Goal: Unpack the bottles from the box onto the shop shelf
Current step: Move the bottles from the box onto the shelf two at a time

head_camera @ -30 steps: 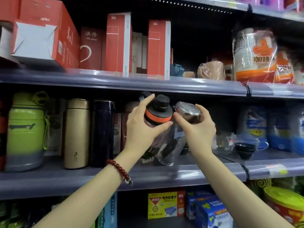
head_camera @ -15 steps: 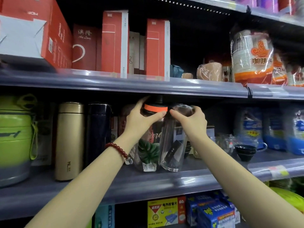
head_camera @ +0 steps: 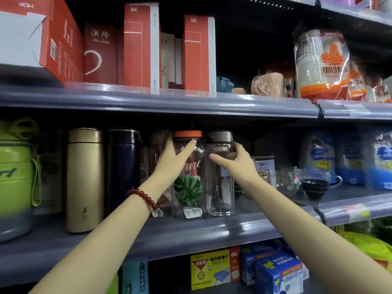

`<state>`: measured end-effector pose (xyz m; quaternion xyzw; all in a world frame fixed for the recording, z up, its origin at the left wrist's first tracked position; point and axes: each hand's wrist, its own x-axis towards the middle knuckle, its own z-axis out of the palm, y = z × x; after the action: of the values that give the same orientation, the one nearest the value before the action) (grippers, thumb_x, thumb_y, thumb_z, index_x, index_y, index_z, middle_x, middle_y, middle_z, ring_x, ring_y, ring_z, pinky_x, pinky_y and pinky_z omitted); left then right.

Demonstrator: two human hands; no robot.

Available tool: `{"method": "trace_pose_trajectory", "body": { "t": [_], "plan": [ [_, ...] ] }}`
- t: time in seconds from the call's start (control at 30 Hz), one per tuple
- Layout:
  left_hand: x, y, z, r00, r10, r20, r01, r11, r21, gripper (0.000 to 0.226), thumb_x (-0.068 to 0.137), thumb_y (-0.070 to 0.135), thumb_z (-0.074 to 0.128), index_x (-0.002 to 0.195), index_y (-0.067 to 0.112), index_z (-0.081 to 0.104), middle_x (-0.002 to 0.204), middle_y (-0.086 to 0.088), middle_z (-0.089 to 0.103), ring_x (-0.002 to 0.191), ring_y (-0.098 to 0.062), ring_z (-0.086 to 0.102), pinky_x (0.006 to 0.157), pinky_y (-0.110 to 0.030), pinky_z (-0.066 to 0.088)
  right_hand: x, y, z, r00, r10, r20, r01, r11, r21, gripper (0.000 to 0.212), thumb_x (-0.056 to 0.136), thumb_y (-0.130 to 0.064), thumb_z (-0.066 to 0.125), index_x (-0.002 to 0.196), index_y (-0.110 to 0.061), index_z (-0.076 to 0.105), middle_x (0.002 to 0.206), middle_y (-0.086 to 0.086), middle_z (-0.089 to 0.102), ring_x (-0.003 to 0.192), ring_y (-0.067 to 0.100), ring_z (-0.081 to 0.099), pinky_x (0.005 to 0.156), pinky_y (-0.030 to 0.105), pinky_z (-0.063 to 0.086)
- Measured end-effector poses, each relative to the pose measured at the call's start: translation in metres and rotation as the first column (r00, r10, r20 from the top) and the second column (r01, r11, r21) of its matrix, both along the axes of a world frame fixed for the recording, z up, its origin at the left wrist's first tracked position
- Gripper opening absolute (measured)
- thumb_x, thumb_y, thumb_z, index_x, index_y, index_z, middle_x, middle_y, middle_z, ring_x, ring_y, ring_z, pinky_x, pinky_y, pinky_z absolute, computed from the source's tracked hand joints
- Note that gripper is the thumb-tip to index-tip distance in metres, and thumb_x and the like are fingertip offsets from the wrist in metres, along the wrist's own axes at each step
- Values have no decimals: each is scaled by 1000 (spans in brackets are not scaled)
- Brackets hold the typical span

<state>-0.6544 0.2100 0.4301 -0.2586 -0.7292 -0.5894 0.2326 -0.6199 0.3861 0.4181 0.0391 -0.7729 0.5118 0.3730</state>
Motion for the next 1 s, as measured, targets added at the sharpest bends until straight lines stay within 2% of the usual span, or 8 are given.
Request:
{"method": "trace_pose_trajectory", "body": {
  "t": [0.17, 0.23, 0.33, 0.47, 0.67, 0.8, 0.93, 1.0],
  "plan": [
    [9, -9, -37, 1000, -16, 10, 17, 999, -34, 98, 74, 58, 68, 147, 42, 4, 158, 6, 20, 144, -15, 23, 116, -42, 22, 4, 9, -18, 993, 70, 91, -70, 998, -1, 88, 74, -49, 76, 146, -22, 33, 132, 2, 53, 115, 16, 52, 92, 31, 41],
    [12, -11, -46, 999, -7, 31, 8, 999, -50, 103, 73, 54, 72, 147, 45, 0, 159, 6, 18, 144, -17, 22, 116, -43, 23, 4, 10, -22, 988, 75, 132, -77, 997, 12, 93, 70, -51, 78, 146, -24, 31, 135, 3, 52, 118, 19, 54, 99, 36, 44],
    [10, -16, -54, 992, -13, 122, 24, 996, -89, 110, 65, 53, 77, 146, 45, 3, 155, 2, 28, 139, -22, 35, 113, -47, 30, 3, 12, -29, 973, 74, 216, -88, 995, 52, 98, 67, -48, 82, 146, -24, 30, 139, 5, 49, 124, 24, 52, 106, 45, 43],
    [9, -21, -57, 977, 9, 215, 21, 991, -135, 111, 64, 48, 80, 149, 37, 10, 153, -2, 34, 135, -23, 41, 111, -46, 35, 1, 11, -36, 960, 61, 274, -79, 995, 54, 98, 63, -46, 86, 142, -20, 33, 134, 6, 50, 119, 24, 53, 103, 45, 45],
    [15, -15, -58, 978, 126, 163, -106, 986, -130, 110, 58, 52, 83, 146, 36, 20, 148, -4, 41, 135, -26, 39, 108, -44, 37, 4, 15, -38, 962, 47, 268, -62, 997, 51, 93, 60, -48, 85, 137, -19, 42, 130, 5, 54, 117, 23, 55, 101, 44, 47],
    [19, -2, -58, 981, 129, 144, -110, 985, -133, 107, 57, 54, 82, 145, 36, 23, 147, -3, 41, 134, -26, 39, 108, -44, 38, 13, 33, -30, 945, 109, 307, -120, 993, 18, 103, 41, -55, 86, 131, -22, 49, 127, 4, 60, 113, 21, 61, 100, 46, 49],
    [24, 20, -61, 984, 146, 104, -131, 982, -136, 110, 58, 56, 81, 146, 36, 19, 151, -2, 36, 139, -26, 32, 111, -48, 34, 16, 44, -38, 958, 70, 278, -76, 997, 12, 92, 50, -54, 87, 129, -25, 49, 129, 2, 56, 115, 22, 58, 100, 46, 49],
    [25, 23, -62, 982, 147, 116, -131, 982, -135, 111, 59, 56, 80, 147, 36, 16, 152, -3, 35, 139, -26, 32, 111, -48, 33, 17, 45, -40, 957, 61, 283, -74, 997, 35, 98, 52, -58, 84, 135, -25, 45, 133, 2, 53, 117, 22, 57, 102, 46, 48]
  ]
}}
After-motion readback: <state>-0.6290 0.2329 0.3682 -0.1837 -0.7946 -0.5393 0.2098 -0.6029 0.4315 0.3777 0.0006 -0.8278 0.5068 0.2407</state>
